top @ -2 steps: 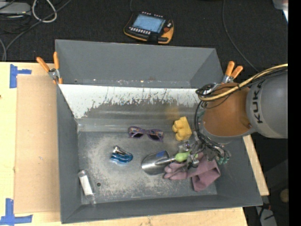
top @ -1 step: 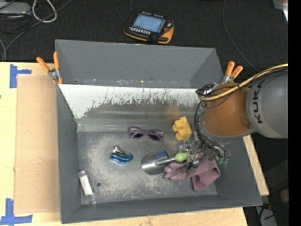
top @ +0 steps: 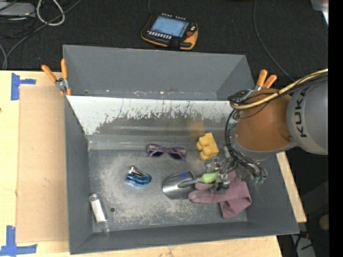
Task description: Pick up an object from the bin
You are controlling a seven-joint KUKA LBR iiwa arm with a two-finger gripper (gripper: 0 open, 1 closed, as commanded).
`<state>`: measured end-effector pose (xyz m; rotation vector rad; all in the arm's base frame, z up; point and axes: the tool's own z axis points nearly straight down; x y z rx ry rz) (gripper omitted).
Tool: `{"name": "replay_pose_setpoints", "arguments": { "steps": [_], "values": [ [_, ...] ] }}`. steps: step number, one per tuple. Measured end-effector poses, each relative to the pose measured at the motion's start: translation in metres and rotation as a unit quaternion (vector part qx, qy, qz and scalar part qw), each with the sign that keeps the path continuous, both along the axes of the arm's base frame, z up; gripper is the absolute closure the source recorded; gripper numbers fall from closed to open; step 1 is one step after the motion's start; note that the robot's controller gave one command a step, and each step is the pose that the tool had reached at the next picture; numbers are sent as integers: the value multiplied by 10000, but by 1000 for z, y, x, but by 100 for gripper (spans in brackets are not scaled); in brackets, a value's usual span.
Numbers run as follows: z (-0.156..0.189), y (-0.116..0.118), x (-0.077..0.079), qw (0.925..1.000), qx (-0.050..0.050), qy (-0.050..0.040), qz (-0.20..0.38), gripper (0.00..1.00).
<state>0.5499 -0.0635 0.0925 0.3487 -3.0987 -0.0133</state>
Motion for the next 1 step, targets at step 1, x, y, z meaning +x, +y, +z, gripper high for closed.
{"name": "replay_pose_setpoints", "arguments": {
  "steps": [1],
  "values": [
    [30, 0, 4, 10000, -8, -69, 0, 100]
  ]
}}
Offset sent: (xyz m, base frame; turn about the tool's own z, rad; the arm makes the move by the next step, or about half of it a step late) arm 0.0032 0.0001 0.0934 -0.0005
